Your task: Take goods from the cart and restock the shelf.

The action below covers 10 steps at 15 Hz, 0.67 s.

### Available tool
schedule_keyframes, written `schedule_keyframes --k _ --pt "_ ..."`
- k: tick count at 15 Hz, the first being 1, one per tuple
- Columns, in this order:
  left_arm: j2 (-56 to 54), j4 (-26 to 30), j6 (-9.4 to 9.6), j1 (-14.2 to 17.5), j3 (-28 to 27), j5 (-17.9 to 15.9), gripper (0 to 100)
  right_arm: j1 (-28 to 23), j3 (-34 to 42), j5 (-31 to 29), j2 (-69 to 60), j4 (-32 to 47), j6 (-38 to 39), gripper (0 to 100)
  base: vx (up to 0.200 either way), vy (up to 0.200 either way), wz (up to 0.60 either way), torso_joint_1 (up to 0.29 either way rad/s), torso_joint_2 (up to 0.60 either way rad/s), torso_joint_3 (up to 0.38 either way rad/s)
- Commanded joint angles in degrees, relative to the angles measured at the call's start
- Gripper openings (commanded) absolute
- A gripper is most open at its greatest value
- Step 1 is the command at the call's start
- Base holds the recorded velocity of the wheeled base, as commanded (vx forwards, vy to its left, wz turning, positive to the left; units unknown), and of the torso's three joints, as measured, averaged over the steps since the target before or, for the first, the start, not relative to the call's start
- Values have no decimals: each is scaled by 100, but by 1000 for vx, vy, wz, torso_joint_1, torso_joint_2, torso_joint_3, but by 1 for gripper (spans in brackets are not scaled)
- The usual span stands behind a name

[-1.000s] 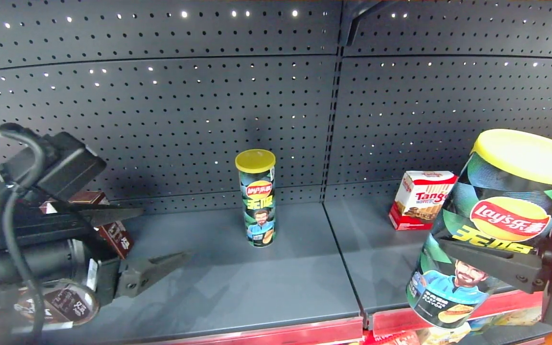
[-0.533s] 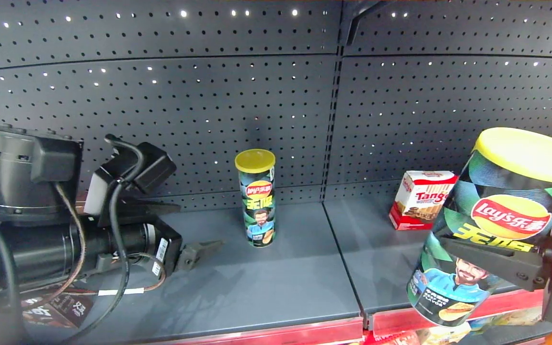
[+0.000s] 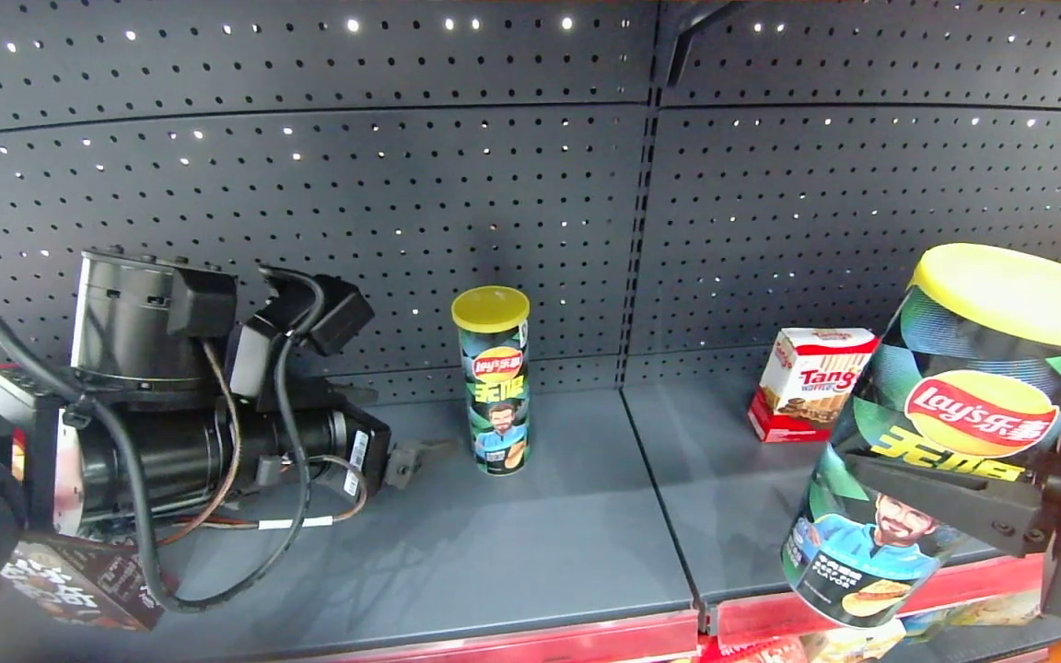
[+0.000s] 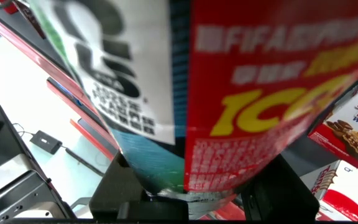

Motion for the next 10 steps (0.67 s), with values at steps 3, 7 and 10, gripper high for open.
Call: schedule_keyframes --k 3,7,10 --pt "270 -305 -70 58 -27 -2 100 3 7 1 -5 -10 9 0 0 0 0 0 0 0" --pt "736 -929 -70 129 17 7 100 3 -2 1 -5 -10 9 0 0 0 0 0 0 0" --pt "1202 -1940 -35 234 25 -125 100 3 -10 10 -14 -10 9 0 0 0 0 0 0 0"
